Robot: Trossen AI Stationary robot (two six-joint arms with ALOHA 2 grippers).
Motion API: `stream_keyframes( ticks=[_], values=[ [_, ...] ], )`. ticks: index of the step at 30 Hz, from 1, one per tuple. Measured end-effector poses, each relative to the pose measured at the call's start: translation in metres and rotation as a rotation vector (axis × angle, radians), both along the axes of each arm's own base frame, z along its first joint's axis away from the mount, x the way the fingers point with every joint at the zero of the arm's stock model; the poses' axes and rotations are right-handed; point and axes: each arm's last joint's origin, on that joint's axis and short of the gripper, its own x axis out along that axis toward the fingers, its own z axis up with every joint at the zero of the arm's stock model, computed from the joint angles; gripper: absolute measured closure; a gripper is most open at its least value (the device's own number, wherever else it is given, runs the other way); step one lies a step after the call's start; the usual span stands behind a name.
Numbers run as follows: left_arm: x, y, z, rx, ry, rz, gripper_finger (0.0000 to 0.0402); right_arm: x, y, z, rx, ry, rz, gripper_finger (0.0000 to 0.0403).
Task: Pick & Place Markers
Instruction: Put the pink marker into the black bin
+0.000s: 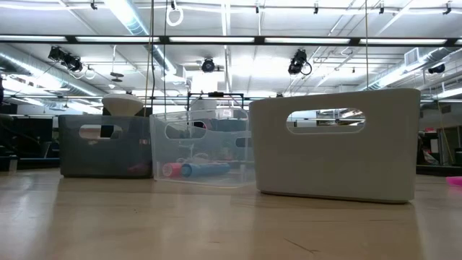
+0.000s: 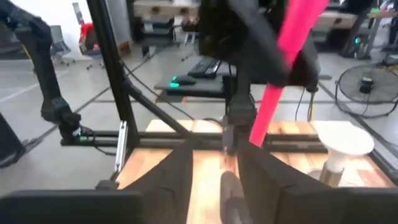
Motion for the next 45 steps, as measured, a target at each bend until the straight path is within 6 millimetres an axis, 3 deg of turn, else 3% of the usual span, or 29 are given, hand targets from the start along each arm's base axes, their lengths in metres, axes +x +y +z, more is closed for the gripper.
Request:
stream_keyframes(
  ticks=[9, 27, 40, 45],
  values=[
    [-0.038, 0.008, -0.006, -0.129, 0.187, 0.145, 0.0362, -0.004, -0.001, 0.000, -0.053, 0.023, 0.002, 0.0237],
    [-0.120, 0.020, -0.027, -0.562, 0.561, 0.483, 0.0362, -0.004, -0.004, -0.001, -0.105, 0.024, -0.046, 0.0234],
    [-0.134, 0.026, -0.034, -0.821, 0.668, 0.665, 0.0362, -0.004, -0.004, -0.001, -0.130, 0.016, -0.068, 0.0234],
    [-0.127, 0.030, -0.041, -0.862, 0.708, 0.769, 0.0362, -0.005, -0.010, 0.000, -0.091, 0.017, 0.055, 0.0234]
  ],
)
